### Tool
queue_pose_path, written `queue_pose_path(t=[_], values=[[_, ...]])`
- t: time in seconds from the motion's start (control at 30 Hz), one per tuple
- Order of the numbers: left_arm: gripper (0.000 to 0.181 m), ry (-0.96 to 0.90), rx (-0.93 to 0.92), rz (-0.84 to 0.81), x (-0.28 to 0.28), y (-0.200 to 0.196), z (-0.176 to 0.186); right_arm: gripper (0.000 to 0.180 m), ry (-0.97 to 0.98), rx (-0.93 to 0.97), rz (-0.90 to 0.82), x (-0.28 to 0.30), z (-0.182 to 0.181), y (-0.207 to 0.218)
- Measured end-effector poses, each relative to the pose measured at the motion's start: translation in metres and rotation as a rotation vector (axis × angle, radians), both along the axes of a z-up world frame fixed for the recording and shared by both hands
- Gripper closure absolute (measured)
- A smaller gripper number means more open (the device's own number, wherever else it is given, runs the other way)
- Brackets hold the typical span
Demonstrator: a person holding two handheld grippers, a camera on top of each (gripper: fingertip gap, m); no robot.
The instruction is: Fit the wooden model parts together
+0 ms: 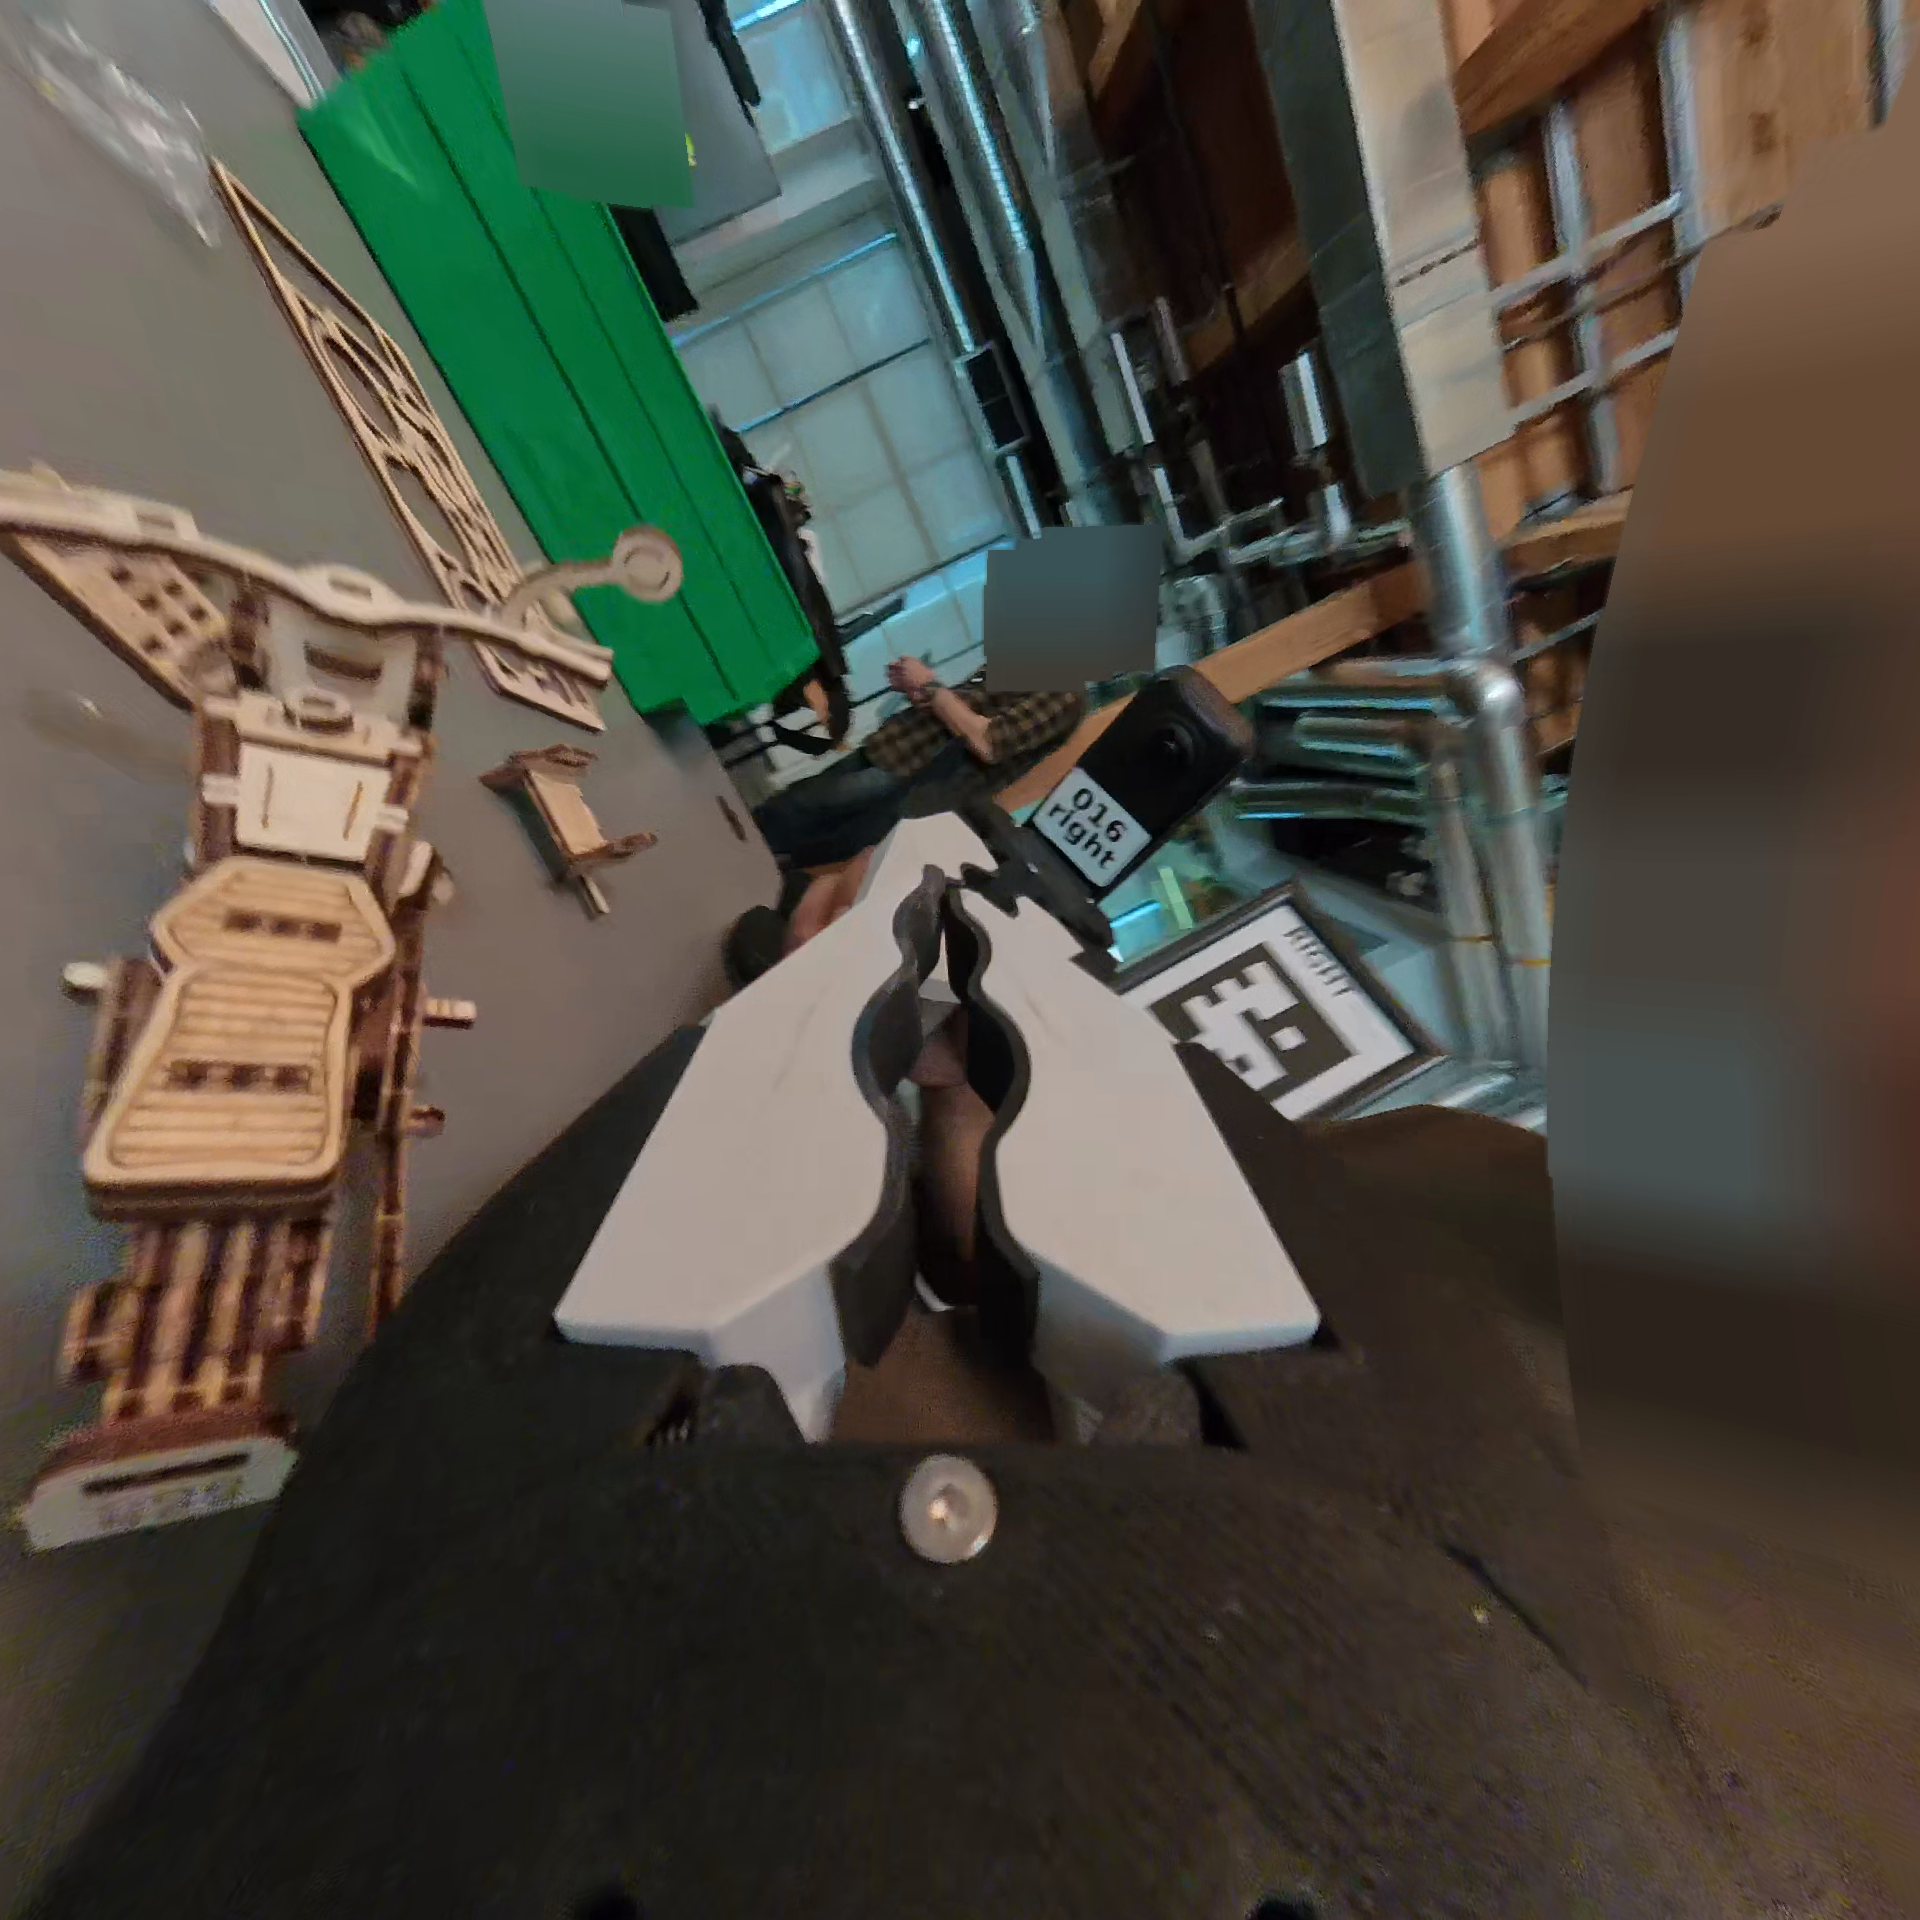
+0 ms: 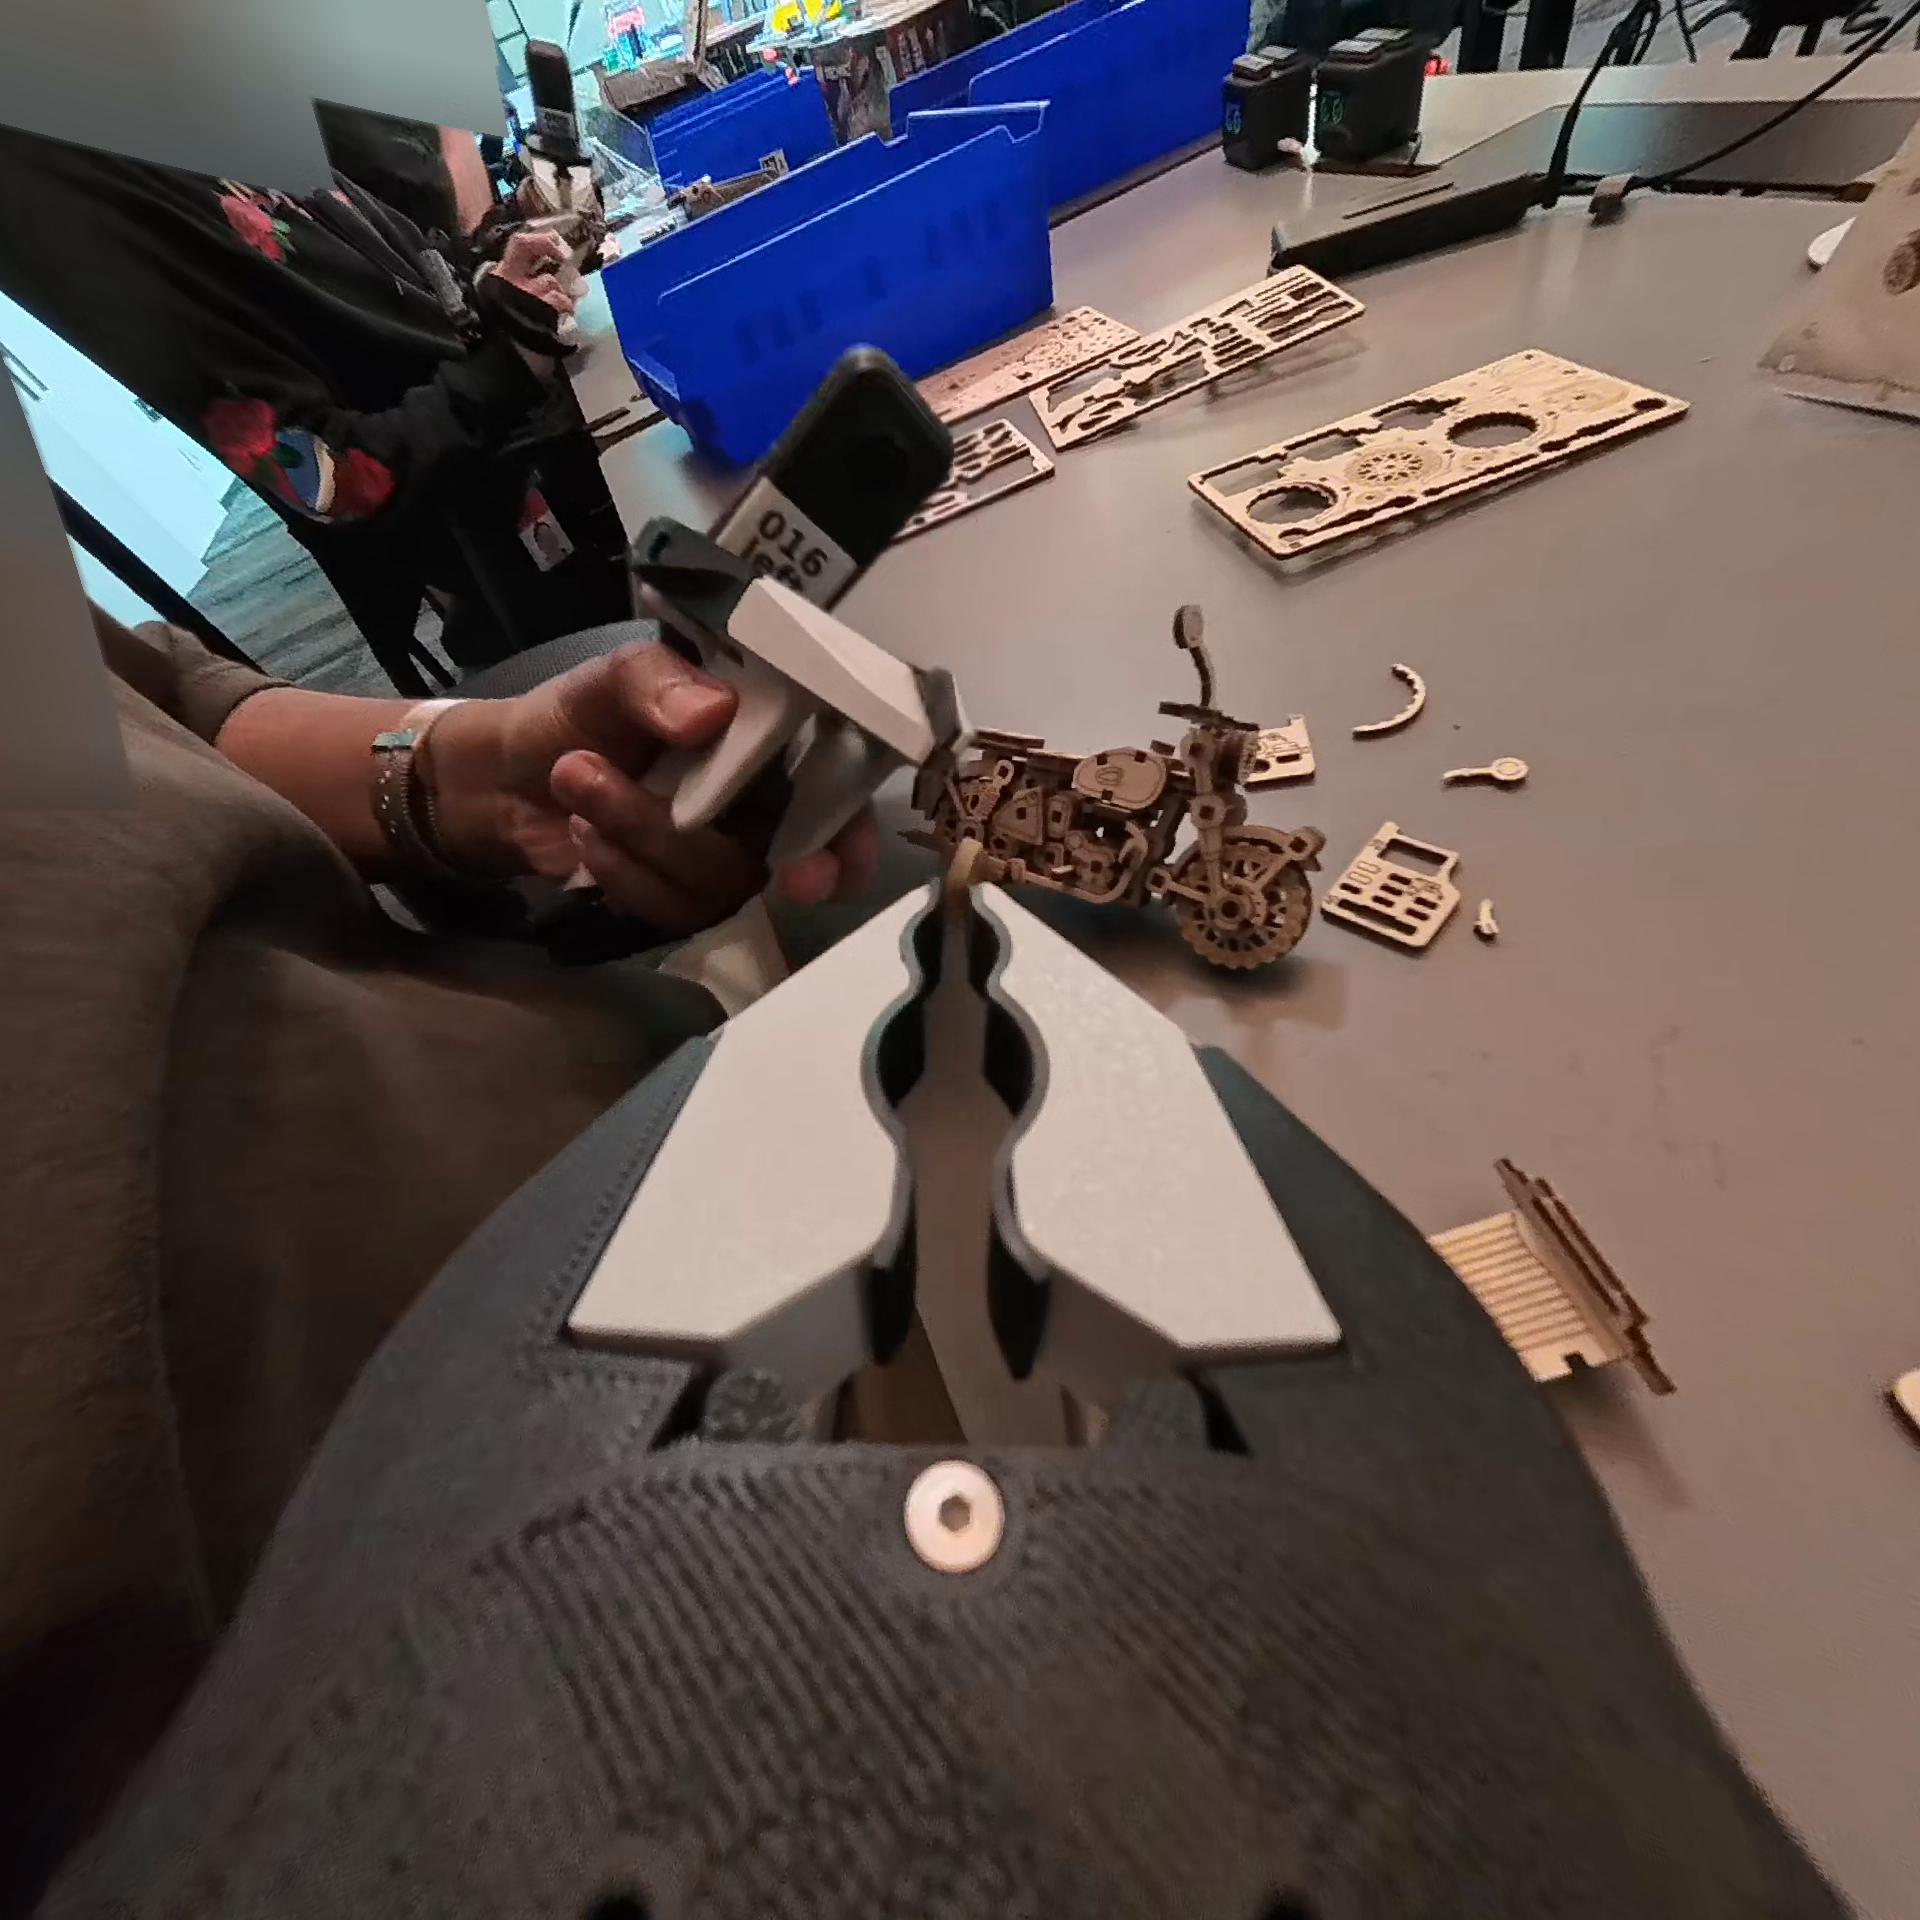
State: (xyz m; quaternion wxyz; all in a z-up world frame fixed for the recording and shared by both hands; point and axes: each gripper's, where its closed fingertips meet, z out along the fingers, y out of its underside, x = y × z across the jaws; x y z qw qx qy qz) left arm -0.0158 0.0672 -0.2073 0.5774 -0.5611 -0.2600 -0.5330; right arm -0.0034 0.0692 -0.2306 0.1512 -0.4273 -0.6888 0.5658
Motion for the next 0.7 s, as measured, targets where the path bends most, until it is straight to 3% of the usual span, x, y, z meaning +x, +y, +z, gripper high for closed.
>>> queue_pose_path(t=[0.23, 0.37, 0.47, 0.7], values=[[0.179, 0.719, -0.269, 0.186, -0.02, -0.029, -0.012, 0.177, -0.006, 0.006, -0.011, -0.002, -0.003, 0.002], [0.159, 1.058, -0.511, 0.141, -0.015, -0.059, -0.047, 0.177, -0.033, -0.014, 0.0, -0.004, -0.01, -0.003], [0.15, 1.153, -0.603, 0.08, 0.002, -0.067, -0.071, 0.178, -0.053, -0.04, 0.023, -0.003, -0.012, -0.011], [0.143, 1.217, -0.678, 0.059, 0.014, -0.061, -0.089, 0.177, -0.047, -0.045, 0.033, -0.003, -0.01, -0.02]])
